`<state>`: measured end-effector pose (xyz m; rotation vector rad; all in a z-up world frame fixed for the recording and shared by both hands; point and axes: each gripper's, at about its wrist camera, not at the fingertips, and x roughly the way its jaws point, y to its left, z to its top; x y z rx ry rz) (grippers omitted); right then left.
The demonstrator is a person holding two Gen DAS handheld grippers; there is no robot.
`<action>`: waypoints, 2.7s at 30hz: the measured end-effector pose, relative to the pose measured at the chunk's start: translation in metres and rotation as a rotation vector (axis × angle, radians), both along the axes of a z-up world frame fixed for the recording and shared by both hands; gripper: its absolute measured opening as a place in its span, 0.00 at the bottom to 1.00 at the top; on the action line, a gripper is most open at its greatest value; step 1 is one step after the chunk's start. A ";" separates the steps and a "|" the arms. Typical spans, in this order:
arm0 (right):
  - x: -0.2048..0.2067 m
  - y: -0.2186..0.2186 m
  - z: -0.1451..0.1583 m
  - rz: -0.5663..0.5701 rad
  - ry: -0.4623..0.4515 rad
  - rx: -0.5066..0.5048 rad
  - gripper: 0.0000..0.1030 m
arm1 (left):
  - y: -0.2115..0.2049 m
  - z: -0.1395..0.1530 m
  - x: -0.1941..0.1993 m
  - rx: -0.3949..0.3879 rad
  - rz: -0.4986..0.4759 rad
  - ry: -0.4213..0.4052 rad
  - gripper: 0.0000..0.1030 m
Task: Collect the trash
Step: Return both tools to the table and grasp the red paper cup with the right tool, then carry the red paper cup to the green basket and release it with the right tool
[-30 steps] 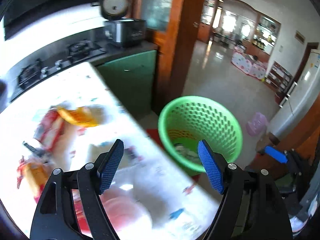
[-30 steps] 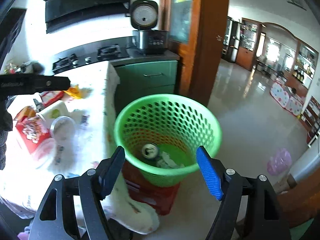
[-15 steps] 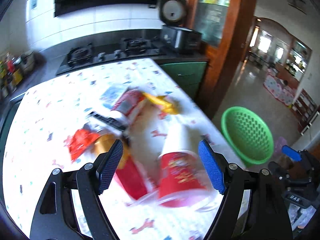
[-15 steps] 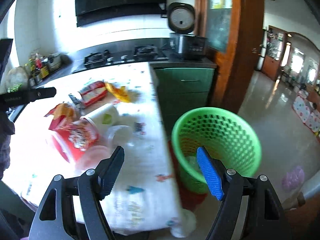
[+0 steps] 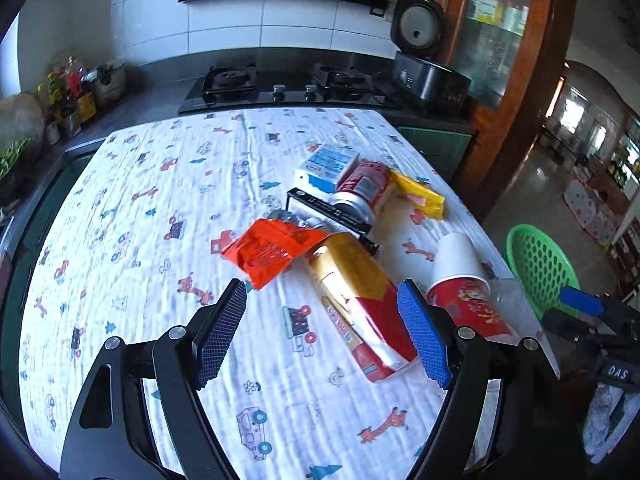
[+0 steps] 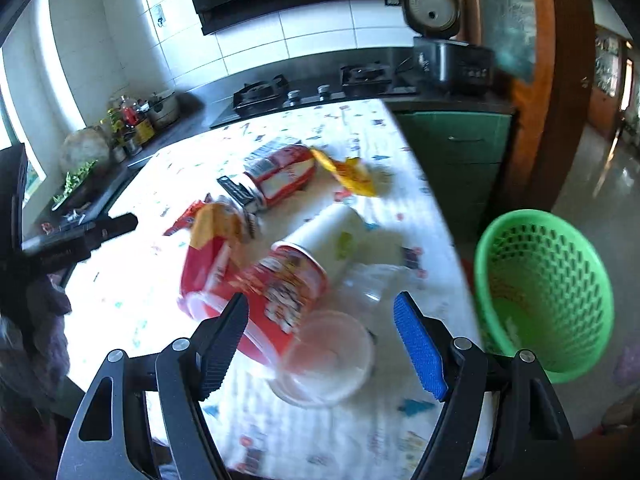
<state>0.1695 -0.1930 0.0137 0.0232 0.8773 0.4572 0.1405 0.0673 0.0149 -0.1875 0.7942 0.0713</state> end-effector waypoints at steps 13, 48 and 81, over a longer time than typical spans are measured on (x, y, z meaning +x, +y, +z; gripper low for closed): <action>0.051 0.026 -0.025 -0.040 0.260 0.040 0.70 | 0.017 -0.024 0.008 -0.051 0.003 0.026 0.75; 0.056 0.032 -0.068 -0.048 0.484 0.215 0.68 | 0.014 -0.056 0.032 -0.143 -0.010 0.116 0.77; 0.027 -0.116 0.006 -0.191 0.202 0.277 0.68 | -0.042 -0.084 0.077 -0.128 0.007 0.250 0.80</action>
